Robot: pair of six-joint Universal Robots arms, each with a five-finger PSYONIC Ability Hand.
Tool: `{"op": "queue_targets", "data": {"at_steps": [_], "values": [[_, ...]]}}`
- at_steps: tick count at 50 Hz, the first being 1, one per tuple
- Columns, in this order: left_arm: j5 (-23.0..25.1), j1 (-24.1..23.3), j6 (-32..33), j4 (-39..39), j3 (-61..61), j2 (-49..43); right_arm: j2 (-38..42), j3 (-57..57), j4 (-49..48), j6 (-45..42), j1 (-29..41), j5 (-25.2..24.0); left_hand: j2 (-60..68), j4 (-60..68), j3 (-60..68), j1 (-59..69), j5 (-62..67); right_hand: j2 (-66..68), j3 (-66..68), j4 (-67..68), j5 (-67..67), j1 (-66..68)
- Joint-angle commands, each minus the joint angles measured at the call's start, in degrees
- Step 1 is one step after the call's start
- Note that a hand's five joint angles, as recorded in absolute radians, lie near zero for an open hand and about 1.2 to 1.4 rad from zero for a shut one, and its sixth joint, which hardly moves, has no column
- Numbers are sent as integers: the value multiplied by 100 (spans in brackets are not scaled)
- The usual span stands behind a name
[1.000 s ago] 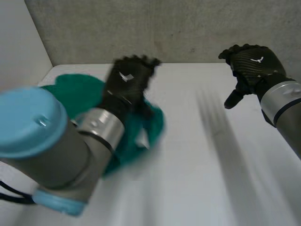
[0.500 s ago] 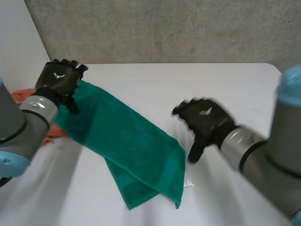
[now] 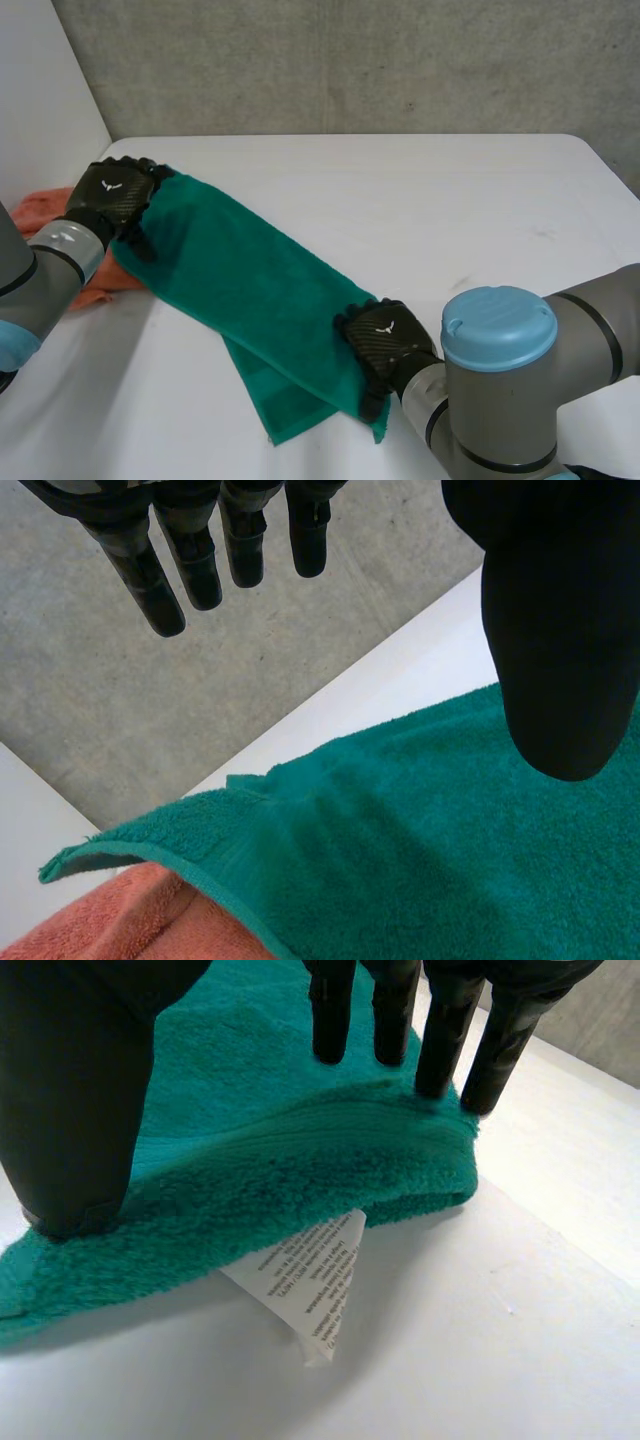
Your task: Fold the laundry.
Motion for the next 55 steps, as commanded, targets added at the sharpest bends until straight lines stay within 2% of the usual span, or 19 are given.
{"op": "queue_targets", "data": {"at_steps": [1, 3, 4, 6, 7, 15, 20, 25, 26, 27, 28, 31, 34, 35, 38, 42, 48, 55], "values": [[-10, -18, 10, -2, -35, 46, 105, 5, -140, -308, -11, 22, 95, 102, 58, 159, -10, 2983, 2967, 2919, 2871, 3100], [-10, -18, 10, -2, -52, 46, 114, 5, -202, -379, -19, 31, 95, 102, 58, 159, -10, 4041, 4025, 3977, 3929, 4158], [-10, -27, 10, -2, -61, 46, 123, -3, -228, -457, -37, 40, 95, 102, 58, 159, -10, 5279, 5263, 5215, 5167, 5396], [-10, -27, 10, -11, -61, 55, 140, -12, -228, -537, -63, 40, 95, 102, 58, 159, -10, 6546, 6531, 6482, 6434, 6663], [-10, -27, 10, -20, -70, 55, 149, -30, -220, -589, -72, 40, 95, 102, 58, 159, -10, 6730, 6715, 6666, 6618, 6847], [-1, -36, 10, -29, -140, 186, -96, -83, -167, -915, -335, 277, 78, 85, 41, 142, -27, 6732, 6716, 6668, 6620, 6849], [7, -53, 19, -29, -149, 204, -650, -83, -53, -1475, -1019, 303, 61, 68, 25, 125, -43, 6732, 6716, 6668, 6620, 6849], [16, -44, 19, -29, -175, 195, -739, -48, 88, -1847, -1329, 339, 61, 68, 25, 125, -43, 6732, 6716, 6668, 6620, 6849], [16, -44, 19, -20, -184, 187, -739, -13, 88, -1847, -1338, 339, 61, 68, 25, 125, -43, 5972, 5956, 5908, 5860, 6089], [16, -53, 19, -11, -184, 187, -782, 40, 88, -1821, -1294, 330, 61, 68, 25, 125, -43, 3566, 3551, 3503, 3454, 3683], [16, -53, 19, -11, -193, 178, -809, 67, 114, -1794, -1268, 330, 61, 68, 25, 125, -43, 2493, 2477, 2429, 2381, 2610], [16, -62, 19, -11, -193, 178, -1028, 215, 211, -1401, -1014, 304, 44, 51, 8, 108, -60, 1057, 1042, 993, 945, 1174], [16, -97, 19, -11, -202, 169, -1073, 339, 281, -820, -837, 181, 44, 51, 8, 108, -60, 767, 751, 703, 655, 884], [16, -114, 19, -11, -202, 169, -1081, 435, 308, -418, -776, -2, 44, 51, 8, 108, -60, 766, 751, 703, 655, 884], [16, -132, 19, -11, -202, 169, -1090, 620, 308, 15, -740, -433, 44, 51, 8, 108, -60, 666, 651, 603, 554, 783], [16, -123, 19, -2, -210, 178, -1091, 848, 229, 104, -679, -777, 44, 51, 8, 108, -60, 649, 633, 585, 537, 766], [7, -132, 19, -2, -228, 187, -924, 998, -87, 78, -565, -699, 44, 51, 8, 108, -60, 682, 667, 619, 570, 799], [7, -123, 10, 7, -228, 187, -616, 919, -536, 61, -336, -347, 44, 51, 8, 108, -60, 850, 835, 787, 738, 968]]}}
